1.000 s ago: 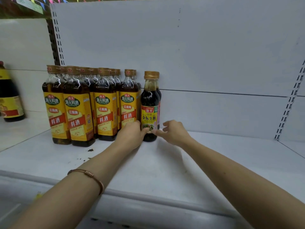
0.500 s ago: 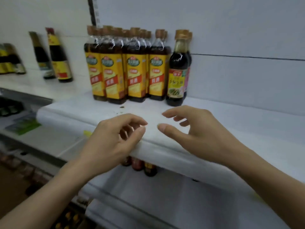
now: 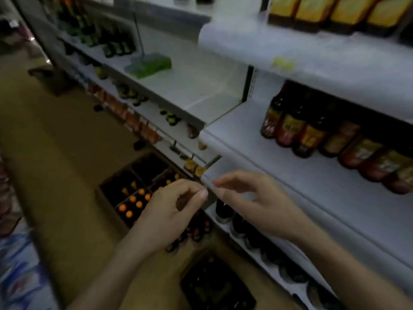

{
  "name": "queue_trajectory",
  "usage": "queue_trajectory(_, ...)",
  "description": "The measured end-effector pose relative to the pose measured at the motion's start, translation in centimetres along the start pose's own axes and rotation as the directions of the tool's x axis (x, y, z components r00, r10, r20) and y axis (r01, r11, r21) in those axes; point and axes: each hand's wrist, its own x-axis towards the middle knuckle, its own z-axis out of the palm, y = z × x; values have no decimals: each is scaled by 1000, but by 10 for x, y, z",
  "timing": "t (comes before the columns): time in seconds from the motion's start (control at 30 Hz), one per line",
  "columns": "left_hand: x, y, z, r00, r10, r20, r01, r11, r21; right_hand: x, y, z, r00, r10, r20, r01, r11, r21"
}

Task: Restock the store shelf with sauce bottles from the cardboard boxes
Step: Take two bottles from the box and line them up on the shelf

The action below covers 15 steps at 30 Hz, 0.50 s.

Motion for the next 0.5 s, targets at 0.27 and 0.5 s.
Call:
queue_trajectory(0.27, -66, -58, -2, 992, -117, 54, 116, 993, 24, -37, 16, 68, 984, 137, 114, -147, 986, 84)
queue_trajectory(0.5, -96, -85, 33, 919, -390, 55, 391, 920, -11, -44, 76, 77, 936, 237, 261, -262, 963, 66)
